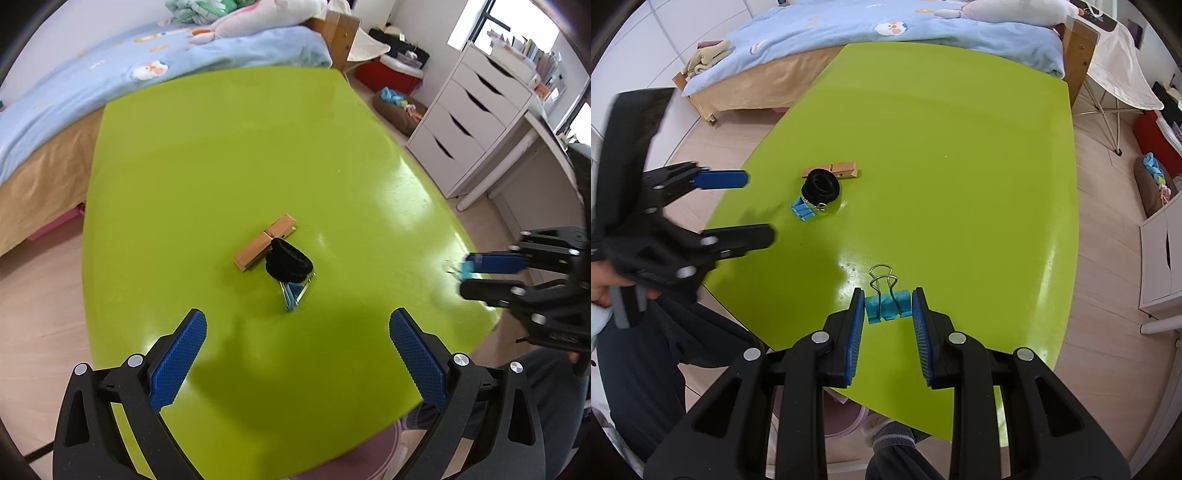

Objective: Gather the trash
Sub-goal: 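Grasp the blue binder clip with the left gripper while the right gripper holds the teal clip, then carry both binder clips over the pink wastebasket and release them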

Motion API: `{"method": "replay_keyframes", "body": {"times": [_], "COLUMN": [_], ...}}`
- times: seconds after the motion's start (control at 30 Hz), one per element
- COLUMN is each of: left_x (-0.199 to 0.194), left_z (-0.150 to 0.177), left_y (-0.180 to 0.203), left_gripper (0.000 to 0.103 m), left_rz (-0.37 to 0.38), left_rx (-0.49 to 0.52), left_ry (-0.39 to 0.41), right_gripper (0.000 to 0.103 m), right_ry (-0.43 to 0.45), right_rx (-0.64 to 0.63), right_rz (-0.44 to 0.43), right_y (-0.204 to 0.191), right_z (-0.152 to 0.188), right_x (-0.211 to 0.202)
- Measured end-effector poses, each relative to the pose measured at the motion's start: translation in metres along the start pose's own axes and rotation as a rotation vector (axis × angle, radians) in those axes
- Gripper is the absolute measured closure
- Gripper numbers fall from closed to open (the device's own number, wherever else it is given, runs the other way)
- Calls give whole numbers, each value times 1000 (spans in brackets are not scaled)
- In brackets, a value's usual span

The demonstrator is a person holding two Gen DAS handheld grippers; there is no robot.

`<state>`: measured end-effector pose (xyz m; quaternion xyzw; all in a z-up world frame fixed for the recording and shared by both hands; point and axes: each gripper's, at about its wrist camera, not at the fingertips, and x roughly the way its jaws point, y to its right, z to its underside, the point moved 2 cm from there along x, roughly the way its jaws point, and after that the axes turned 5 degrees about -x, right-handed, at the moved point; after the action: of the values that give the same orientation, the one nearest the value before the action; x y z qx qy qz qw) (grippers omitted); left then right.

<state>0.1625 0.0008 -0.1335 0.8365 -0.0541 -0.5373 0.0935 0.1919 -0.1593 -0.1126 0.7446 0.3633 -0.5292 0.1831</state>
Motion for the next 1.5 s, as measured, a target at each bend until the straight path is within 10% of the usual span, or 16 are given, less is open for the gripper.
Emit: {"method": "replay_keyframes", "body": {"times": [0.13, 0.57, 1.5], "left_x": [16, 31, -66], "left_z": [-5, -5, 41], "left_y": [1, 1, 23], "left_gripper": [8, 89, 91], "left_rz": [-15, -34, 34], "left_rx": [1, 24, 36], "left_ry": [-18, -59, 41], "right_gripper": [77, 77, 77], "right_ry": [7, 18, 137], "right_rx": [9, 23, 4], "right_rz": [0, -13, -17], "right_y": [4, 7, -41], "right_z": [2, 6, 27], "right_x": [-1, 1, -48]}}
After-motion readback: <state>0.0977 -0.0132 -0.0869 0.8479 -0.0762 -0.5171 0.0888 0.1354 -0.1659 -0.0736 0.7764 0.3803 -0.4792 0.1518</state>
